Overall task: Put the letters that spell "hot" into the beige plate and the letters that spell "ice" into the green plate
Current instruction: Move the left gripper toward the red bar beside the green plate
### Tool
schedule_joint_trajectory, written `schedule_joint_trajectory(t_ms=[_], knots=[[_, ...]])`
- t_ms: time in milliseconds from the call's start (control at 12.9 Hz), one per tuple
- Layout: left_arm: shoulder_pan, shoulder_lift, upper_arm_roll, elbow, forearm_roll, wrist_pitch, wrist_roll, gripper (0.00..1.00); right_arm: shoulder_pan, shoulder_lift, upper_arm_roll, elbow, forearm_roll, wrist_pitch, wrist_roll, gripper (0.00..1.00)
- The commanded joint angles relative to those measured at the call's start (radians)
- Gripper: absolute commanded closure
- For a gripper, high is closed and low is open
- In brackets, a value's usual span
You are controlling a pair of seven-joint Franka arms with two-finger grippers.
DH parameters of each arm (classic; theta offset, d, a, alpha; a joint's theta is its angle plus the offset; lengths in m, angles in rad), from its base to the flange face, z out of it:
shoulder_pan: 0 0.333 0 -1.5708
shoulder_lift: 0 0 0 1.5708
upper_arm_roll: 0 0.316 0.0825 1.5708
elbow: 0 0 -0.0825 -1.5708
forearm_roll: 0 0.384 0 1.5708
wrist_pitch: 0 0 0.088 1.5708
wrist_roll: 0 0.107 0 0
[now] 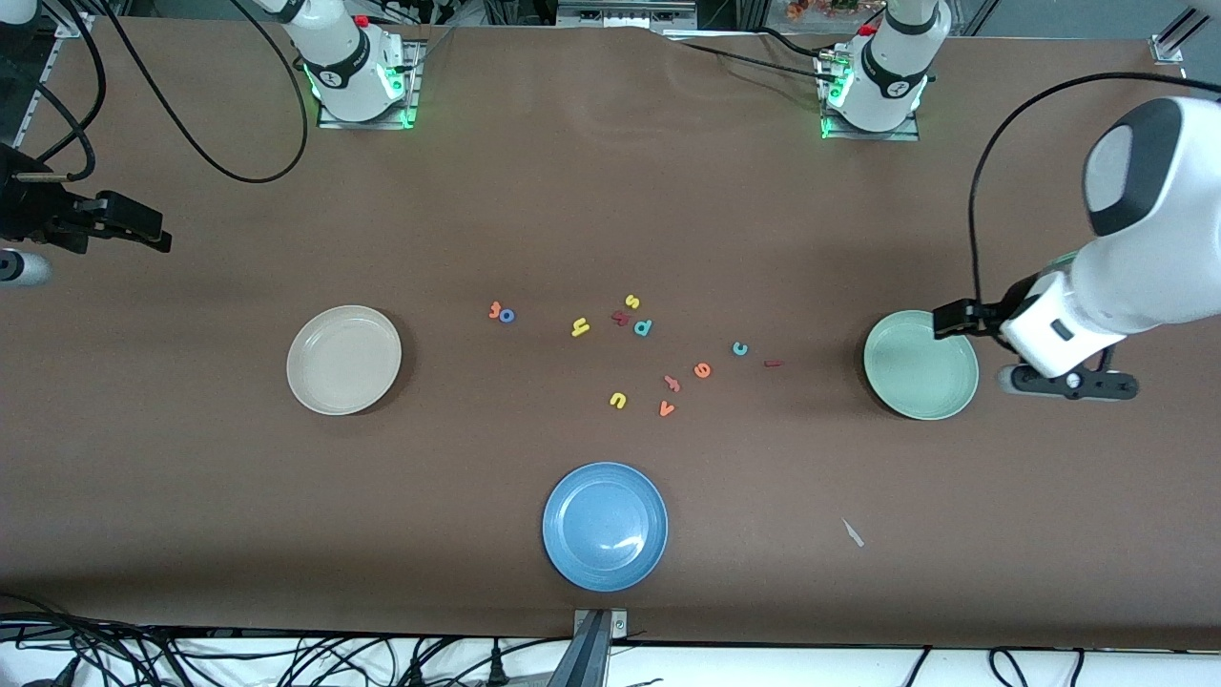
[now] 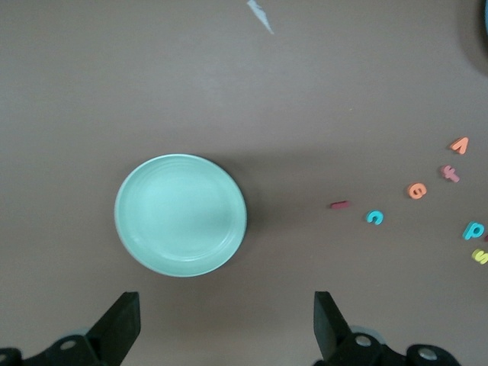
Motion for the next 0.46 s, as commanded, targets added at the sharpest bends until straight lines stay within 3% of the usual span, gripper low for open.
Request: schedule_joint_trajectory(t_ms=[0, 387], knots=[[-0.059, 0.062, 0.005, 0.021, 0.009, 0.074, -0.108, 0.0, -0.004, -0.01, 0.004, -0.007, 0.015, 0.0, 0.013, 0.0], [-0.142, 0.171, 0.005, 0.018, 0.007, 0.179, -0.263, 0.01, -0.004, -0.01, 0.0, -0.007, 0.015, -0.002, 0.011, 0.0]])
